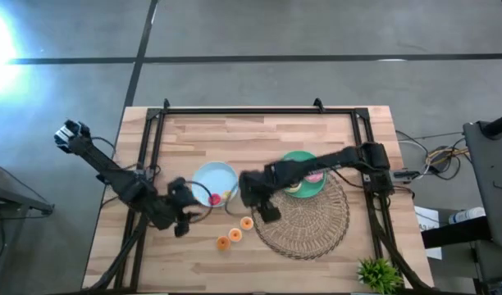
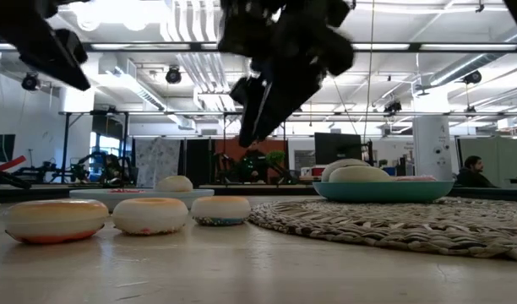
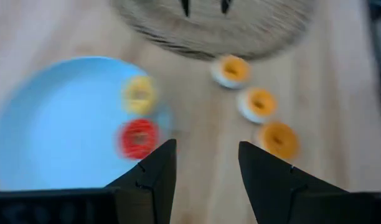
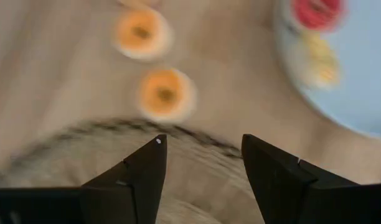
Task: Pick & Place donuts
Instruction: Put the orange doughnut on the blue plate
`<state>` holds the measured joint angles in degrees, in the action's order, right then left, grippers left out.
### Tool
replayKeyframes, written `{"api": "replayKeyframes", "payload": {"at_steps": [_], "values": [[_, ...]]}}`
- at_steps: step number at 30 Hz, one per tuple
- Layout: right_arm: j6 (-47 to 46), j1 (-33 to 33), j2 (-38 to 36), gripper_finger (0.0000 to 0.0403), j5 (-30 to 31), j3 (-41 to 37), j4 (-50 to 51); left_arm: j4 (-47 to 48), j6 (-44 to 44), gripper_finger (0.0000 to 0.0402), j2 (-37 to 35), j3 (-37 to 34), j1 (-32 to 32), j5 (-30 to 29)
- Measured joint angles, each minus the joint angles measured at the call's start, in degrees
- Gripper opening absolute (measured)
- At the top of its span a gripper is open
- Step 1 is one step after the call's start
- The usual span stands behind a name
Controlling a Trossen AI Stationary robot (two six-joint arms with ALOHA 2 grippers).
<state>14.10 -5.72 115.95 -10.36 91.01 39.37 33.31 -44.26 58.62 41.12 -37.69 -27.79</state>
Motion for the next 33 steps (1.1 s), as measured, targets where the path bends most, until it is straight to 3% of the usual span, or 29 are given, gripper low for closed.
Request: {"api": "replayKeyframes", "payload": {"at_steps": [5,9,16,21,26,33], "values": [[-4.56,-4.85,-1.26,0.0198,4.27,-2.59,-2.93,-11.94,6.96,0.0147,6.26,-2.98,-1.61,6.44],[-4.79,-7.33,-1.26,0.0198,6.09,-3.17,-2.84,-15.40,10.62,0.0147,14.24,-0.12,-3.65,6.96],[-9.41,-10.91,-1.92,0.0198,9.15,-3.54,-1.72,-15.05,16.78,0.0147,30.16,11.52,-4.52,6.79],[-9.96,-13.08,-3.11,0.0199,11.77,-4.97,-2.03,-8.33,17.44,0.0147,39.17,18.53,-5.71,5.77],[-13.29,-13.66,-5.04,0.0199,13.78,-7.31,-3.04,-6.95,17.19,0.0146,44.40,22.19,-6.14,1.85],[-16.13,-14.57,-7.24,0.0199,15.01,-9.25,-3.85,-6.39,15.47,0.0115,46.58,21.89,-5.86,3.36]]}}
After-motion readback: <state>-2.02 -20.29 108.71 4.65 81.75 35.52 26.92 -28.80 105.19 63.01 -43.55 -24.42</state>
